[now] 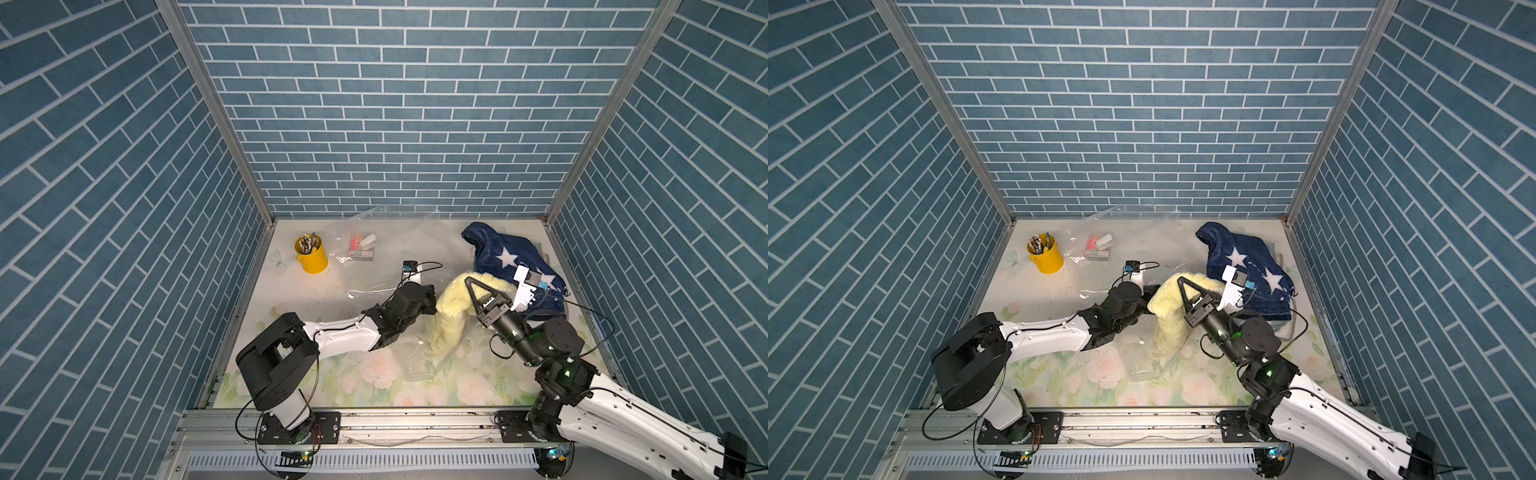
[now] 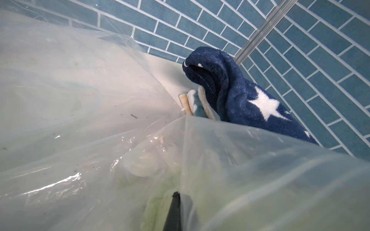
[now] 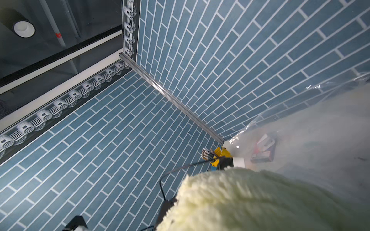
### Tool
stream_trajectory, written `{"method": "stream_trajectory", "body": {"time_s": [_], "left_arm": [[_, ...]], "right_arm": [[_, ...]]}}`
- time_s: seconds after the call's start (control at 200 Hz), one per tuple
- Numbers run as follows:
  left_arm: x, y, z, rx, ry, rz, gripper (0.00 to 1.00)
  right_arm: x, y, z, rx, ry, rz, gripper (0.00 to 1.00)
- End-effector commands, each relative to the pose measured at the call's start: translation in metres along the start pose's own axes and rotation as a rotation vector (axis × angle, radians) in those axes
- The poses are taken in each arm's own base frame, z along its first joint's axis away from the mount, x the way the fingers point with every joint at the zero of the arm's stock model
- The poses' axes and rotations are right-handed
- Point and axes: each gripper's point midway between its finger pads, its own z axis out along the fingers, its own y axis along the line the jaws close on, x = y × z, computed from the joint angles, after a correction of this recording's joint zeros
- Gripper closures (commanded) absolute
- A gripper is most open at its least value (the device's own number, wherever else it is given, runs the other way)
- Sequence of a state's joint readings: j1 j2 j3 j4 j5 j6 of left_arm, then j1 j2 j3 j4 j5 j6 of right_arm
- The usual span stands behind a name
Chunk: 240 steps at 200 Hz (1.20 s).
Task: Take the blanket out of the vacuum bag
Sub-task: Take out the blanket from the vacuum bag, then place the blanket at the center of the board.
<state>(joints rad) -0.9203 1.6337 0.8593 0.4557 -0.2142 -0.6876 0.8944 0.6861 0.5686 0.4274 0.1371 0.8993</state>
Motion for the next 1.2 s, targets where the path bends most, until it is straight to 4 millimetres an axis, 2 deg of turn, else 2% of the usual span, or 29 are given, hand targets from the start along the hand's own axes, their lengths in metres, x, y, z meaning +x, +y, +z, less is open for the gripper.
{"method": "stream_trajectory", "body": {"time_s": [0.0, 0.215, 0.38, 0.465, 0.605, 0.755, 0.89, 0.995, 1.075, 1.195], "left_arm": [[0.002, 0.012, -0.002, -0.028, -0.012, -0.015, 1.00], [0.009, 0.022, -0.003, -0.061, -0.002, 0.001, 1.00], [0.009, 0.026, -0.006, -0.075, -0.010, 0.005, 1.00], [0.012, 0.029, -0.007, -0.077, -0.003, 0.002, 1.00], [0.016, 0.032, -0.011, -0.070, 0.000, -0.008, 1.00], [0.017, 0.033, -0.014, -0.066, 0.001, -0.007, 1.00], [0.020, 0.032, -0.013, -0.059, 0.011, -0.007, 1.00], [0.022, 0.033, -0.013, -0.057, 0.015, -0.010, 1.00], [0.024, 0.034, -0.013, -0.057, 0.018, -0.008, 1.00], [0.026, 0.036, -0.012, -0.060, 0.022, -0.007, 1.00]], "right_arm": [[-0.020, 0.040, 0.016, -0.142, 0.032, -0.104, 1.00], [-0.075, 0.081, 0.056, -0.234, 0.013, -0.179, 1.00], [-0.123, 0.106, 0.069, -0.282, -0.037, -0.231, 1.00], [-0.145, 0.112, 0.074, -0.300, -0.052, -0.248, 1.00], [-0.184, 0.109, 0.073, -0.286, -0.091, -0.285, 1.00], [-0.224, 0.091, 0.068, -0.282, -0.108, -0.311, 1.00], [-0.259, 0.058, 0.065, -0.276, -0.113, -0.279, 1.00], [-0.278, 0.024, 0.067, -0.296, -0.090, -0.224, 1.00], [-0.288, -0.011, 0.065, -0.272, -0.100, -0.176, 1.00], [-0.292, -0.062, 0.054, -0.177, -0.136, -0.119, 1.00]]}}
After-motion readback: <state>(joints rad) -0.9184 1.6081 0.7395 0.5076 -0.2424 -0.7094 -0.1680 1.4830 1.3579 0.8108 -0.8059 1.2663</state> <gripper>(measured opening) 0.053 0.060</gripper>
